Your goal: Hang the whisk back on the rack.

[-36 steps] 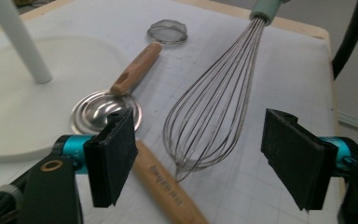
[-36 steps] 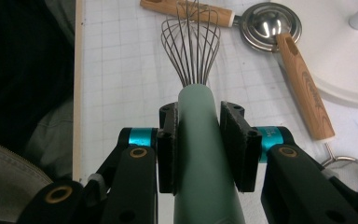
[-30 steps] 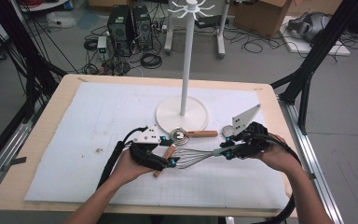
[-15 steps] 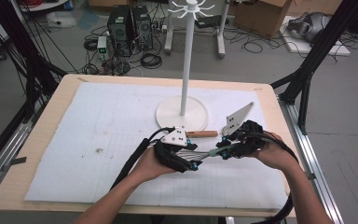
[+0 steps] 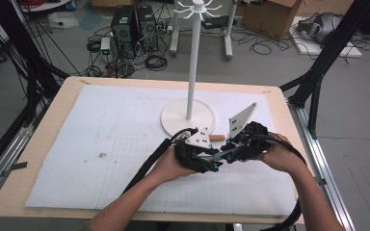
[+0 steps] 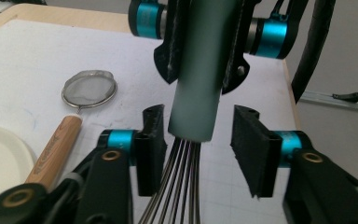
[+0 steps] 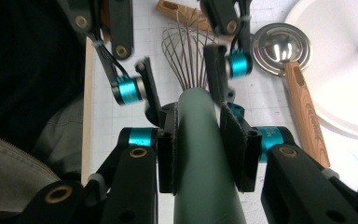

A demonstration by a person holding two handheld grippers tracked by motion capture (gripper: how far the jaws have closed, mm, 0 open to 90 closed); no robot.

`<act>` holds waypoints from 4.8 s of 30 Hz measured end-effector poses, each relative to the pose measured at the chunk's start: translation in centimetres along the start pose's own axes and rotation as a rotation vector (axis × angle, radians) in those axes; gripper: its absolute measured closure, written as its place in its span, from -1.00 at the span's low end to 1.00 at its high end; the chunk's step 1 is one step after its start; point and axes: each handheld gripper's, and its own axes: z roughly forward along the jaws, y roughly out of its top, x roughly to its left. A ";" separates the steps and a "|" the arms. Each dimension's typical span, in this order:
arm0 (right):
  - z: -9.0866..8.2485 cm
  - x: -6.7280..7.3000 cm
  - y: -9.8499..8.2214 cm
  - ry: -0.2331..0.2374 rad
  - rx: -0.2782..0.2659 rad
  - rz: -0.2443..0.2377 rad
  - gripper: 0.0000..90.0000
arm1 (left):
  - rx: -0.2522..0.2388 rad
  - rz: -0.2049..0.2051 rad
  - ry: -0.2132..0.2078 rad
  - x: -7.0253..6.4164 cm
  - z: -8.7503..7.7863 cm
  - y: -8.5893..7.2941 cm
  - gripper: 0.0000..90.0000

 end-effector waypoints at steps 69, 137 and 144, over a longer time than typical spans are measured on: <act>0.1 -1.3 3.8 -0.059 -0.551 0.140 0.37 | -0.207 -0.176 0.110 2.6 -6.8 -1.0 0.52; -0.3 -4.5 5.8 -0.115 -0.694 0.222 0.50 | -0.222 -0.222 0.361 1.0 -15.3 -6.4 -0.39; -1.0 -5.2 6.7 -0.138 -0.701 0.224 0.50 | -0.188 -0.226 0.396 0.8 -16.8 -8.1 -0.48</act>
